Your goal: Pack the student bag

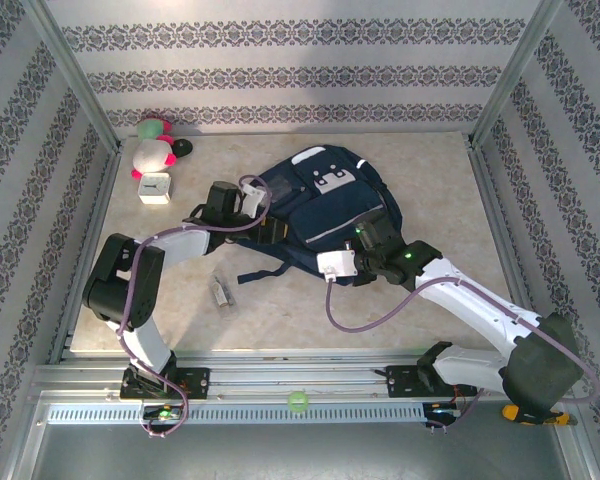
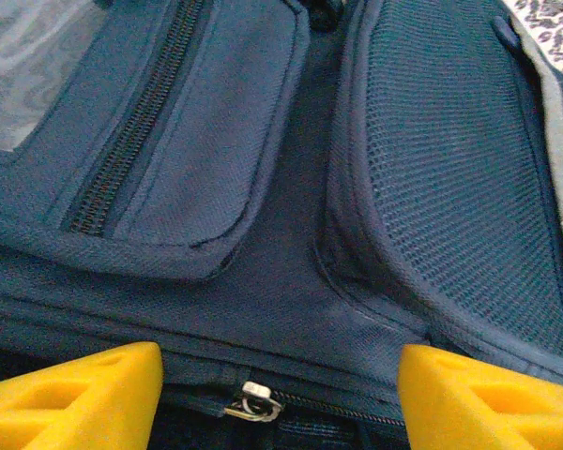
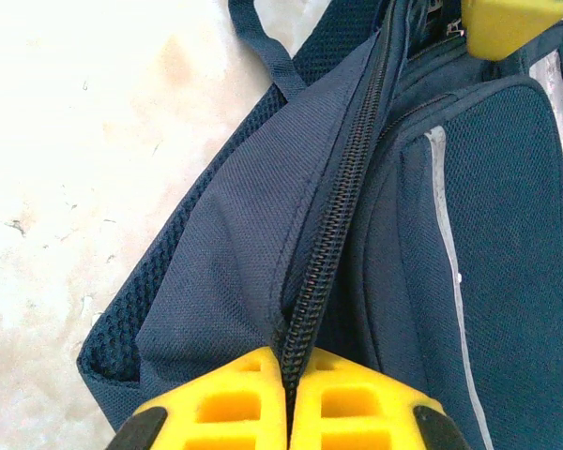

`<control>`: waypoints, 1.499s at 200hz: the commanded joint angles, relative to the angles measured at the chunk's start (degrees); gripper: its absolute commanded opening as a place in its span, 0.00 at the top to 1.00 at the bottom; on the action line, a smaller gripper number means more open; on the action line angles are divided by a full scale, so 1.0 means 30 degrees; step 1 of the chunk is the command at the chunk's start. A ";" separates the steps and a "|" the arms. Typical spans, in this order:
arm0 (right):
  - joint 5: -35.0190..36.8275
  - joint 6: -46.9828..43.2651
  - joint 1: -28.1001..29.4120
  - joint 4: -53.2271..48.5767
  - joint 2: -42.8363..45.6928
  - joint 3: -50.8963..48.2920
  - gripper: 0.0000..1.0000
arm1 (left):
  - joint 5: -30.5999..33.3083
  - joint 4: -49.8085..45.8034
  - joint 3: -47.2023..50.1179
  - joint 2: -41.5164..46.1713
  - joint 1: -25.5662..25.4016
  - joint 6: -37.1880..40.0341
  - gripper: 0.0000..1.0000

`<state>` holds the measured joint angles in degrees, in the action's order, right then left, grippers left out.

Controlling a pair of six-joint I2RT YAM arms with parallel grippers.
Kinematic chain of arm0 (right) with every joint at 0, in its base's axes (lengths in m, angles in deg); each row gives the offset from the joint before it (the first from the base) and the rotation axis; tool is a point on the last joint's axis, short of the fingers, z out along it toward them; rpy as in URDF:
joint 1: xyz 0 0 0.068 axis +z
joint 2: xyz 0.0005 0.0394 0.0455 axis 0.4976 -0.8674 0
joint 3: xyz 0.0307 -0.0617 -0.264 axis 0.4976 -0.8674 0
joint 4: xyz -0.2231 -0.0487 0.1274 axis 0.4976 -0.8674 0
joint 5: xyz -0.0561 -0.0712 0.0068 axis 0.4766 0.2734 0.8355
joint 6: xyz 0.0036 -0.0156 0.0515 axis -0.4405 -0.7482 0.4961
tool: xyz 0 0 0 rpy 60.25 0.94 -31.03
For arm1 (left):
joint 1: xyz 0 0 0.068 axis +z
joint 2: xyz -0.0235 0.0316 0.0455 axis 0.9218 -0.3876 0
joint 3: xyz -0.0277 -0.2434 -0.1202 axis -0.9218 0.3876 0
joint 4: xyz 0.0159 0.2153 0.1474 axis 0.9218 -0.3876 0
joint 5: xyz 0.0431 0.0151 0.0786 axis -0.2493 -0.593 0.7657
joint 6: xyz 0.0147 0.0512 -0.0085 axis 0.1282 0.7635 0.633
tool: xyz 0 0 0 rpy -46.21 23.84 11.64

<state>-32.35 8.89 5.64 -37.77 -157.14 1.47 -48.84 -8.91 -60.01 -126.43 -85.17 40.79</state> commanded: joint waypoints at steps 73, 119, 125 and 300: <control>-0.0954 0.2444 -0.0710 0.2300 -0.0202 0.1016 1.00 | -0.2081 -0.1704 -0.0631 -0.0225 -0.0325 0.1033 0.33; -0.1932 0.3595 -0.1008 0.1963 -0.1090 0.1282 0.92 | -0.4462 0.2249 0.1000 0.0007 -0.0364 -0.1681 0.35; -0.1967 0.3838 -0.1018 0.1887 -0.1224 0.1315 0.86 | -0.4123 0.2171 0.1082 -0.0085 -0.0365 -0.1648 0.35; 0.4216 0.8251 0.0048 0.5408 -0.2970 -0.1052 0.35 | 0.6091 -0.2600 0.1321 0.1609 -0.0821 0.3441 0.35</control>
<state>-25.77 36.14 5.29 -32.24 -163.74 0.27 -37.35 -13.15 -55.64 -121.95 -86.03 49.86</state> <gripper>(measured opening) 0.664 0.655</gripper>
